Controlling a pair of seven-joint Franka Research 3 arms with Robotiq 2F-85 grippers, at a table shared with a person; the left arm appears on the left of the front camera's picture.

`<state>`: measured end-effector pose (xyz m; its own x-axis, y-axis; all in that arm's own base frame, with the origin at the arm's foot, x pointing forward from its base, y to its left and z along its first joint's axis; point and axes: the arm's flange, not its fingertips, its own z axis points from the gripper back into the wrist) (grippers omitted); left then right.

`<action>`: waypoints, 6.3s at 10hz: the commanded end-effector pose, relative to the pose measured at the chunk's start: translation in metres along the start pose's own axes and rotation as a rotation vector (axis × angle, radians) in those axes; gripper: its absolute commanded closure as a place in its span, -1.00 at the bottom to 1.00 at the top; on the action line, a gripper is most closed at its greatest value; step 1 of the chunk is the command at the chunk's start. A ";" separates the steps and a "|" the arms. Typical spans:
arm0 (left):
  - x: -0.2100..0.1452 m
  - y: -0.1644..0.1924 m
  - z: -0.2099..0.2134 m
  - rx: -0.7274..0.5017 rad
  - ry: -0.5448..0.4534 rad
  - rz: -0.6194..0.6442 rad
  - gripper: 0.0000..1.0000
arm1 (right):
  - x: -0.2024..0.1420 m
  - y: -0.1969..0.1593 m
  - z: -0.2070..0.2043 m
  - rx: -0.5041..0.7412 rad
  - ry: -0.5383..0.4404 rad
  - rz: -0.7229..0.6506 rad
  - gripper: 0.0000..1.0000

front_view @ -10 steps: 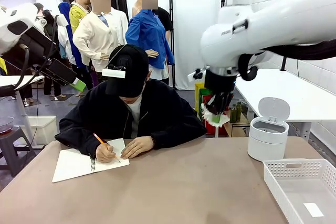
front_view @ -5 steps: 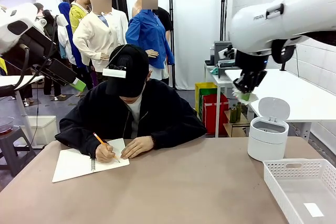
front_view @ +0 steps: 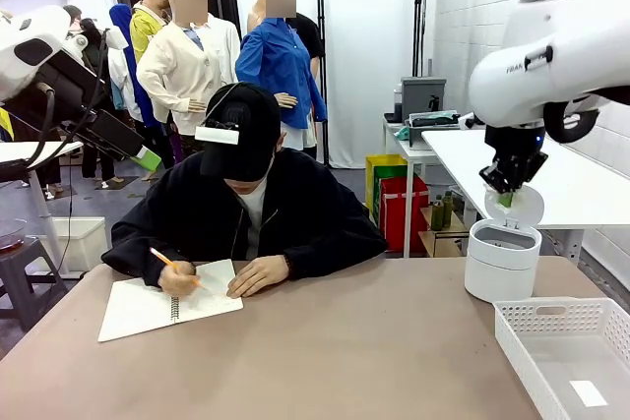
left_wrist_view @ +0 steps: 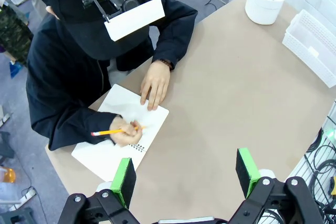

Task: Sort the paper based on its condition.
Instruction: If a person hands you a paper, place it in the Organizing basket , and if it's crumpled, put it in the Trash can.

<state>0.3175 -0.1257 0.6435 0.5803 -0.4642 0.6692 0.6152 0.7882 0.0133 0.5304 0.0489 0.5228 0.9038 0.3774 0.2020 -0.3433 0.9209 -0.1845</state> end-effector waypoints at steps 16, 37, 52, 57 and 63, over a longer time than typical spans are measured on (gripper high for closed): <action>0.000 0.000 0.000 0.000 -0.002 0.001 -1.00 | 0.025 0.003 -0.089 -0.114 0.058 0.146 0.89; 0.000 0.000 0.000 0.000 -0.002 0.001 -1.00 | 0.020 0.012 -0.101 -0.030 0.210 0.203 -1.00; 0.000 0.000 0.000 0.000 -0.002 0.001 -1.00 | 0.025 0.026 -0.069 -0.031 0.050 0.235 -1.00; 0.000 0.000 0.000 0.000 -0.002 0.001 -1.00 | -0.017 0.060 -0.036 0.107 -0.037 0.283 -1.00; 0.000 0.000 0.000 0.000 -0.002 0.001 -1.00 | -0.030 0.125 0.057 0.230 -0.377 0.419 -1.00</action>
<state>0.3175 -0.1258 0.6434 0.5804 -0.4644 0.6689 0.6153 0.7882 0.0134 0.4459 0.1659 0.5498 0.5934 0.6739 0.4402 -0.6992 0.7025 -0.1328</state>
